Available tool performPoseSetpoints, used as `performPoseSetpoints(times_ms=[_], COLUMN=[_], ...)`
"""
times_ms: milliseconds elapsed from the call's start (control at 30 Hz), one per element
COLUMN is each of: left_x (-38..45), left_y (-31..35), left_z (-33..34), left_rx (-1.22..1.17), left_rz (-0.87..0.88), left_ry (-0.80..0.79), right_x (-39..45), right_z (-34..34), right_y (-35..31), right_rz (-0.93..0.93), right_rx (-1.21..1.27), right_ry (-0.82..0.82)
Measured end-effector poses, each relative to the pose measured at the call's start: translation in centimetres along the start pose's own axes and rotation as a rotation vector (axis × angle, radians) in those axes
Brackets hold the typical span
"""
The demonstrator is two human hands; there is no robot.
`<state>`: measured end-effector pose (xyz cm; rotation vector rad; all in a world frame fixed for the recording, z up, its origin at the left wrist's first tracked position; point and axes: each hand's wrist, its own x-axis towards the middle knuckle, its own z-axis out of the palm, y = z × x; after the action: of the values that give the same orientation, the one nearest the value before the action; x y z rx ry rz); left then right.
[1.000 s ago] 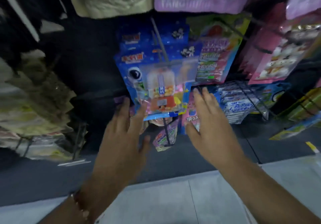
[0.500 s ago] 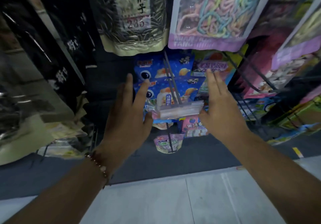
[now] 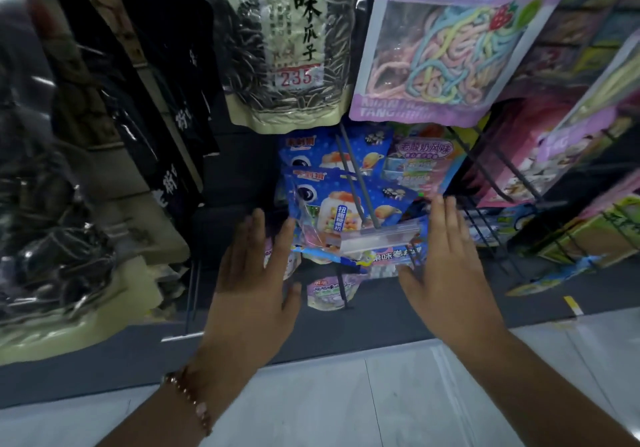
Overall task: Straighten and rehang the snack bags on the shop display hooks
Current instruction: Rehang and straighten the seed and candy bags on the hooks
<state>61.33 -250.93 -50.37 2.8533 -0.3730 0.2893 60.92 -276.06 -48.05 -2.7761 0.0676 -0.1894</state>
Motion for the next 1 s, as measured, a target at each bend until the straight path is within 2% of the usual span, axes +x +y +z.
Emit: performPoseSetpoints(times_ms=[133, 300, 433, 533, 767, 1000], left_x=[-3.3, -5.1, -6.4, -7.6, -11.8, -17.2], left_y=[0.2, 3.1, 4.1, 3.2, 0.4, -2.4], left_z=[-1.8, -6.0, -10.5, -13.0, -18.3, -26.3], left_rx=[-0.026, -0.100, -0.113, -0.142, -0.077, 0.037], left_rz=[0.003, 0.132, 0.217, 0.246, 0.142, -0.029], left_ry=[-0.138, -0.272, -0.339, -0.380, -0.493, -0.474], right_x=[-5.4, -11.8, -14.4, -15.8, -18.8, -20.8], right_z=[-1.3, -4.5, -7.7, -9.5, -11.7, -12.9], right_y=[-1.6, -7.1, -10.9, -13.0, -15.4, -20.6], right_rz=[0.132, 0.180, 0.304, 0.324, 0.265, 0.115], right_rx=[0.015, -0.031, 0.011, 0.016, -0.008, 0.079], right_ry=[-0.093, -0.167, -0.136, -0.138, -0.181, -0.279])
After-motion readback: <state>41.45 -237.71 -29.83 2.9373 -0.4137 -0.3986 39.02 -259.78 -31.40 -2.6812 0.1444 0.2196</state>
